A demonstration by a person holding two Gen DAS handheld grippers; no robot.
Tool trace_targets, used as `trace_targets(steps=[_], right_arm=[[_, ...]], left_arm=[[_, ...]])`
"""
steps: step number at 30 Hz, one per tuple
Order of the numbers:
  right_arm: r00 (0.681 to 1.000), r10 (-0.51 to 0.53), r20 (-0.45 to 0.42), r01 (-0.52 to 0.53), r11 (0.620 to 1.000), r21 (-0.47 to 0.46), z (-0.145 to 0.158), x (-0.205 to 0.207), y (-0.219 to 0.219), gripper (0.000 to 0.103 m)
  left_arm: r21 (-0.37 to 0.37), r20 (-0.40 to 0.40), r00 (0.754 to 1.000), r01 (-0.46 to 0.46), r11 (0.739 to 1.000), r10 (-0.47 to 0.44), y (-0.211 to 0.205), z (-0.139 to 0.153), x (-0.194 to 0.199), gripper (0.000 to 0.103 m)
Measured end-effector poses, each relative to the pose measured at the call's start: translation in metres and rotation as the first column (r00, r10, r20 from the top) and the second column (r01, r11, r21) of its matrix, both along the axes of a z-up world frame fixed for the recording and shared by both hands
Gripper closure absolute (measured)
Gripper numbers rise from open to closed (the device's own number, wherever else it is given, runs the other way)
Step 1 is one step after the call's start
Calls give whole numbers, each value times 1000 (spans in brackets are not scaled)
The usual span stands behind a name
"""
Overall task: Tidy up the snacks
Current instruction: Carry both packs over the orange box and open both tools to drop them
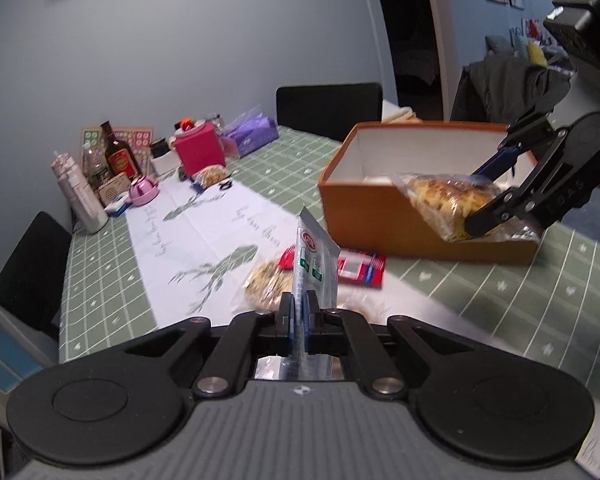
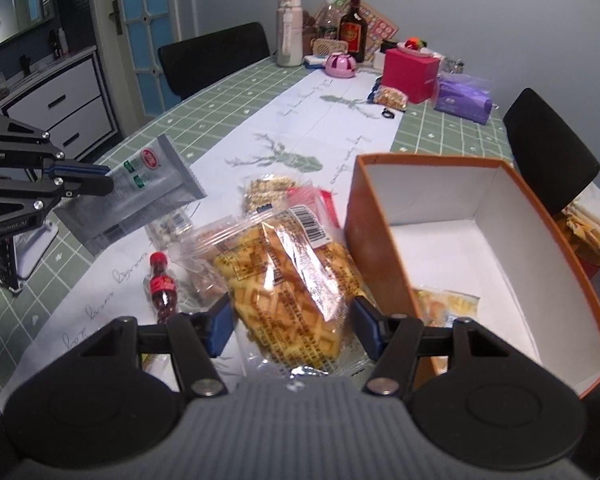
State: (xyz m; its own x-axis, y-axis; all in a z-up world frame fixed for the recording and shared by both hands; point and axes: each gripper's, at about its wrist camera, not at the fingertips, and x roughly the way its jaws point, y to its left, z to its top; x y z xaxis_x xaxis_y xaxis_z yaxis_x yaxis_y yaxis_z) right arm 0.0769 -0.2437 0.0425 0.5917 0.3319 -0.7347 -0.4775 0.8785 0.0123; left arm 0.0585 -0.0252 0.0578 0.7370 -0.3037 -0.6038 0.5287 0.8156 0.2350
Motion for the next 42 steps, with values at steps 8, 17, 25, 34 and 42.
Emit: trace_targets(steps=[8, 17, 25, 34, 42], right_arm=[[996, -72, 59, 70, 996, 46, 31, 4, -40, 43], [980, -189, 61, 184, 980, 82, 35, 26, -92, 43], [954, -299, 8, 298, 952, 68, 10, 50, -133, 43], [922, -383, -52, 385, 923, 20, -28, 71, -160, 43], [916, -392, -82, 390, 920, -42, -55, 85, -157, 43]], left_arm=[[-25, 29, 997, 73, 997, -72, -57, 20, 21, 99], [-25, 61, 982, 178, 984, -176, -133, 35, 44, 99], [-61, 1, 980, 196, 979, -197, -184, 20, 78, 99], [-170, -126, 979, 139, 976, -162, -210, -3, 118, 99], [-167, -229, 969, 60, 984, -98, -218, -37, 143, 99]])
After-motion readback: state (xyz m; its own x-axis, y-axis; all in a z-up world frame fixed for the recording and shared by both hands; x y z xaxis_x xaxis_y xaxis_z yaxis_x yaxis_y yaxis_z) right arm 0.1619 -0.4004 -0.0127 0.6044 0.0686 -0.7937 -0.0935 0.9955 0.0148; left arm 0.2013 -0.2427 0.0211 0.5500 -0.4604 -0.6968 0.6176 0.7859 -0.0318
